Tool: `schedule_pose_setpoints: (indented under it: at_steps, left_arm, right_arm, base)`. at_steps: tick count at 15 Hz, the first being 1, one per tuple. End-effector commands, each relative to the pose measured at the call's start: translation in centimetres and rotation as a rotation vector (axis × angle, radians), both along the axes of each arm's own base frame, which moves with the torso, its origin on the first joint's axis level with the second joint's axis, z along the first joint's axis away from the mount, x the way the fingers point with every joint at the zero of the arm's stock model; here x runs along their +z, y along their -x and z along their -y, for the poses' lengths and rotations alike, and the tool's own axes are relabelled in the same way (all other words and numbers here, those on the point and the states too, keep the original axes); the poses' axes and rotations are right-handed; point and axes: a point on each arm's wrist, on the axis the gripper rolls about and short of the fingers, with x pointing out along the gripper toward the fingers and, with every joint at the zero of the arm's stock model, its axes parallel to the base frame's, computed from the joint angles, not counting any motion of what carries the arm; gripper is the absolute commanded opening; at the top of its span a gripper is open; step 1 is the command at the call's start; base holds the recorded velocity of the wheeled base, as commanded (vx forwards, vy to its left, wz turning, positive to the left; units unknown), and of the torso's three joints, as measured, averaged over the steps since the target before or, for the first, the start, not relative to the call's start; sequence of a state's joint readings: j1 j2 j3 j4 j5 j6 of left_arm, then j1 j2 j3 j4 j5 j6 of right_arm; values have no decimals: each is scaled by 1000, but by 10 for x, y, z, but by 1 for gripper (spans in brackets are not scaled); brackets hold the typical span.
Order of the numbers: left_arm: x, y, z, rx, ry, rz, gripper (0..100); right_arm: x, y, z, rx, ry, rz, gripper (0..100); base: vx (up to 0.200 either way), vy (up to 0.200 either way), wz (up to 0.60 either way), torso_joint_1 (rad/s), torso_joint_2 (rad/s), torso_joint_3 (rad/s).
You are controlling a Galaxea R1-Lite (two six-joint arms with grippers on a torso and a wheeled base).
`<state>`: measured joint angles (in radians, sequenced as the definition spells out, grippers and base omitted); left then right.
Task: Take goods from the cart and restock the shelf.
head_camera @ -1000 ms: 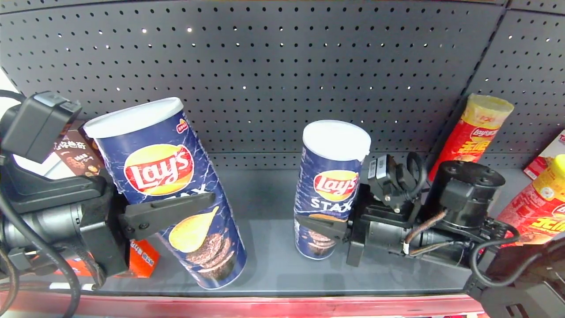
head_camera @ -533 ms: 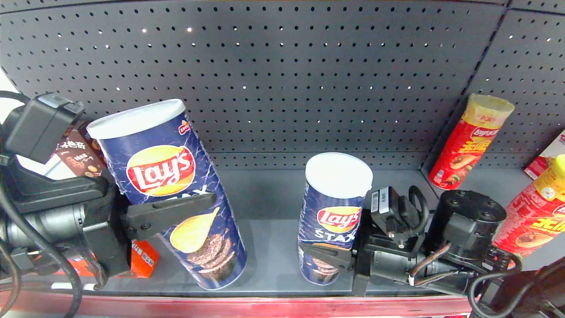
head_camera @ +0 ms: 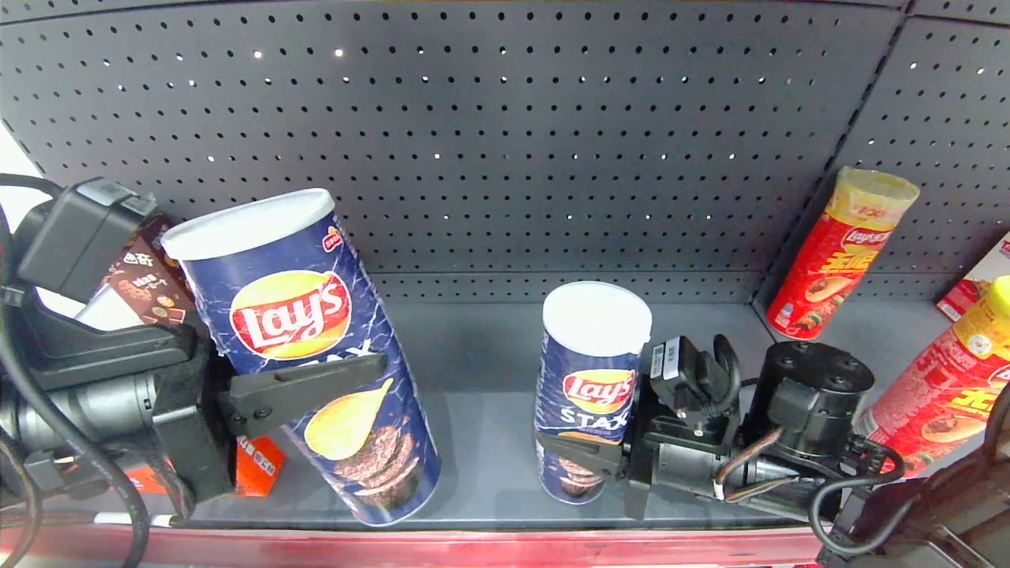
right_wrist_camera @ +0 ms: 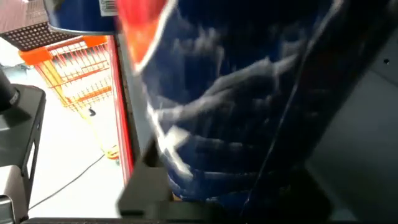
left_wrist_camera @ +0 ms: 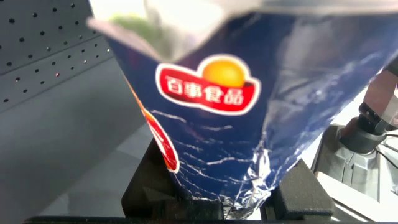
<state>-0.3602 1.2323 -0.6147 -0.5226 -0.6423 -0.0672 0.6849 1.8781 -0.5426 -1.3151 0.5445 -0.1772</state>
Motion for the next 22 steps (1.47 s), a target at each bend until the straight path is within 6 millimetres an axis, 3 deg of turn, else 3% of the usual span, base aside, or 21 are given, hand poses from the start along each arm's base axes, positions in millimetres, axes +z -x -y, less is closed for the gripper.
schedule_pose_setpoints:
  at_steps: [1,6,13,22]
  left_arm:
    - [-2,1,0,-1,-1,-5,0]
    - [-1,1,0,-1,0,-2,0]
    - [1,1,0,-2,2,4,0]
    - [0,1,0,-5,1,1,0]
  right_arm:
    - [-3,-1,1,-5,6,-5,100]
    - [4,3,6,-21,-7,16,100]
    - [10,35,47,-71,5,2,100]
    - [5,21,57,-134,15,-12,100]
  base:
    - [0,0,0,0,0,0]
    - [0,0,0,0,0,0]
    - [0,0,0,0,0,0]
    - [0,0,0,0,0,0]
